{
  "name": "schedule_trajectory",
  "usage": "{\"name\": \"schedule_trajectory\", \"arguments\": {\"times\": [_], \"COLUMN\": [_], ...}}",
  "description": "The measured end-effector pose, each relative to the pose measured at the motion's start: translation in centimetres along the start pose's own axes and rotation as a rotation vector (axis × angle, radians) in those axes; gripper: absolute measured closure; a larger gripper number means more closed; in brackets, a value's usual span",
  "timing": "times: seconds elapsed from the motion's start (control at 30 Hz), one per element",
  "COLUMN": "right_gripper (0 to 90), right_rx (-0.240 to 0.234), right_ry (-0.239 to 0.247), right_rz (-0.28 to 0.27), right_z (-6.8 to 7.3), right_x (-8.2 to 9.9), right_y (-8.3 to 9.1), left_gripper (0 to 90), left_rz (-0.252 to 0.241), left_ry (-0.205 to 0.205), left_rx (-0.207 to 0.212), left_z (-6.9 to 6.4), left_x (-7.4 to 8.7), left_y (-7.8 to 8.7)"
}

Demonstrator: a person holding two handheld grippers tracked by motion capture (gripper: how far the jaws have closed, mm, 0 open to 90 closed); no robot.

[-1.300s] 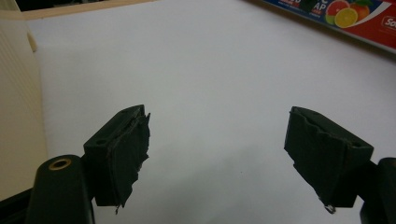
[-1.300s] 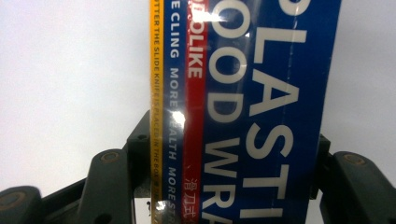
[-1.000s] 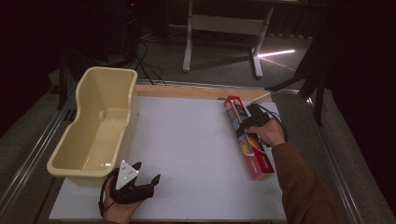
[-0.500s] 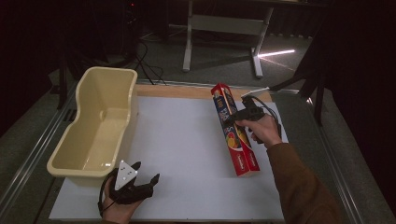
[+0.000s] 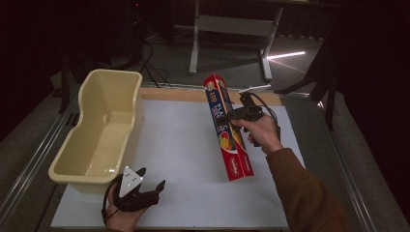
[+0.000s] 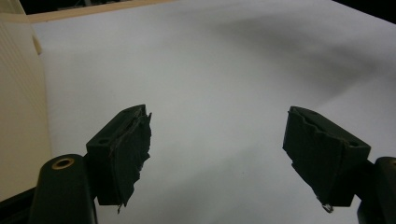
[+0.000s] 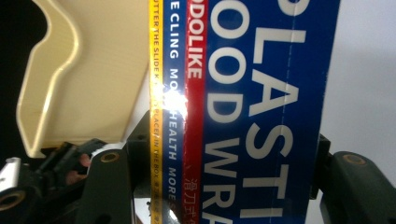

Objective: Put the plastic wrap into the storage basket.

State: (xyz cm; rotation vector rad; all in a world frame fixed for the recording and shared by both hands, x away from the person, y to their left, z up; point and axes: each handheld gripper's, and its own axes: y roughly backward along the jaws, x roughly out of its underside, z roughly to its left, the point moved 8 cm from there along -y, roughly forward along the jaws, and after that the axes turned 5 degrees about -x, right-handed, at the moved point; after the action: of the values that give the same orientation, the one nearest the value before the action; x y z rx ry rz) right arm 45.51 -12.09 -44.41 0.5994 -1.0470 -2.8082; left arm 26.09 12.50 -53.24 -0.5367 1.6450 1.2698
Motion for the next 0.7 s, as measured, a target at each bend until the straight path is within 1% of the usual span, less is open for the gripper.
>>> {"name": "schedule_trajectory", "arguments": {"times": [0.03, 0.1, 0.13, 0.17, 0.3, 0.33, 0.37, 0.4, 0.43, 0.47, 0.5, 0.57, 0.63, 0.7], "right_gripper": [40.9, 40.8, 40.8, 40.8, 40.8, 40.8, 40.8, 40.8, 40.8, 40.8, 40.8, 40.8, 40.8, 40.8], "right_rx": [-0.02, -0.039, -0.039, -0.06, -0.076, -0.087, -0.093, -0.093, -0.107, -0.107, -0.117, -0.124, -0.146, -0.172], "right_ry": [0.001, 0.006, 0.006, 0.001, -0.002, -0.005, -0.004, -0.004, -0.006, -0.006, -0.004, -0.001, -0.009, -0.031], "right_rz": [-0.006, -0.011, -0.011, -0.019, -0.034, -0.04, -0.044, -0.044, -0.051, -0.051, -0.058, -0.063, -0.066, -0.067], "right_z": [0.7, 1.3, 1.3, 1.9, 2.8, 3.5, 3.8, 3.8, 4.4, 4.4, 5.1, 5.7, 6.2, 6.7], "right_x": [-0.1, -0.2, -0.2, -0.2, -0.4, -0.5, -0.6, -0.6, -0.8, -0.8, -1.0, -1.2, -1.3, -1.5], "right_y": [-0.3, -0.6, -0.6, -0.8, -1.2, -1.5, -1.7, -1.7, -2.0, -2.0, -2.4, -2.8, -3.2, -3.5], "left_gripper": [22.7, 22.6, 22.6, 22.6, 22.5, 22.5, 22.5, 22.5, 22.5, 22.5, 22.5, 22.5, 22.5, 22.4], "left_rz": [-0.001, -0.001, -0.001, -0.001, -0.002, -0.003, -0.002, -0.002, -0.002, -0.002, -0.001, -0.002, -0.003, -0.005], "left_ry": [0.0, 0.0, 0.0, -0.001, 0.0, -0.002, -0.001, -0.001, 0.0, 0.0, -0.004, -0.004, -0.009, -0.017], "left_rx": [0.0, 0.0, 0.0, 0.002, 0.003, 0.002, 0.002, 0.002, 0.003, 0.003, 0.005, 0.006, 0.005, 0.004], "left_z": [0.0, 0.0, 0.0, 0.0, -0.1, -0.1, -0.1, -0.1, -0.1, -0.1, -0.1, -0.2, -0.2, -0.3], "left_x": [0.0, 0.0, 0.0, 0.0, 0.0, 0.0, 0.0, 0.0, 0.0, 0.0, 0.0, 0.0, 0.0, 0.0], "left_y": [0.0, 0.0, 0.0, 0.0, 0.0, 0.0, 0.0, 0.0, 0.0, 0.0, 0.0, 0.0, 0.0, 0.1]}}
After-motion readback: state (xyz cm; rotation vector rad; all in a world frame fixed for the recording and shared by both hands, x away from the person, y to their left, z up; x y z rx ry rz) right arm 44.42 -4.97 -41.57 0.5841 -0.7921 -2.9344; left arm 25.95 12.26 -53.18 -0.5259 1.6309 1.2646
